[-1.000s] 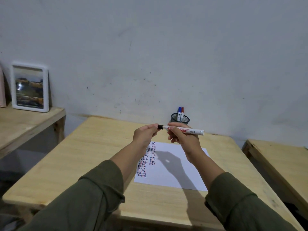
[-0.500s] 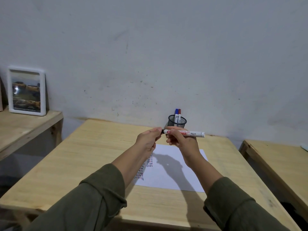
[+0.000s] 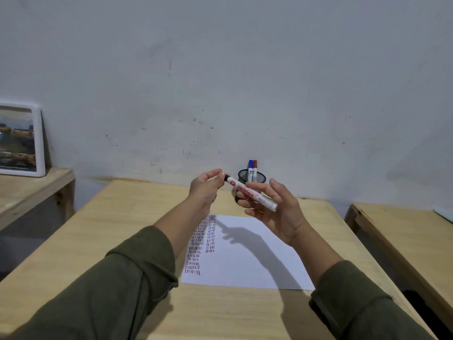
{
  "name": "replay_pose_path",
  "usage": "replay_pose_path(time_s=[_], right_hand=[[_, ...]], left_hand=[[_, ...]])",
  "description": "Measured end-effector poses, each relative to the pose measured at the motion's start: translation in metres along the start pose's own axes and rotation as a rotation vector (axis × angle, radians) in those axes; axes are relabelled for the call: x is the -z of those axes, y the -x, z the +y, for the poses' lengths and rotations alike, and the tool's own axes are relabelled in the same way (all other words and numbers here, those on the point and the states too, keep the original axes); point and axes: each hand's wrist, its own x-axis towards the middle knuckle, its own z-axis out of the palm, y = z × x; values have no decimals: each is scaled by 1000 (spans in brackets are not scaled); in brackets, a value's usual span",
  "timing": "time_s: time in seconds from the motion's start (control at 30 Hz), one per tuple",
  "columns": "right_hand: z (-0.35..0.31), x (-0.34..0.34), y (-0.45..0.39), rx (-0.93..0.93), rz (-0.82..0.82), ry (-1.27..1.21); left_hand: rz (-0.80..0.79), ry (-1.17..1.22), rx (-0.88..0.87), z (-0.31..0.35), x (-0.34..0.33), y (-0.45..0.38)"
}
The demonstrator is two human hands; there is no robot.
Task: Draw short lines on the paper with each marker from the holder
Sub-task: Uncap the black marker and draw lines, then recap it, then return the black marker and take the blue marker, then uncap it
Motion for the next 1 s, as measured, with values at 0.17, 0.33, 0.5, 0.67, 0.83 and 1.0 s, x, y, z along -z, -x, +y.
replay_pose_path(time_s=[0.17,0.33,0.5,0.67,0.83,1.0], right_hand=[[-11,16,-27,13,65,322],[-32,39,-69,159,313,517],[-53,62,-109,233,352,888],[-54,73,-143,255,340,1059],[-35,80,-165,236,328,1128],[-10,82,-177,210,270,1238]], left_hand=[[-122,-179,-69,17,-26,-26],[-56,-361,-133,13,-43,-62],[-57,-636,-148,-13,-44,-90],[-58,-757,-167,-27,-50,-111],[-60,-804,-191,-37,-51,-122],[-75,-777,-184,-45,-45,-125]])
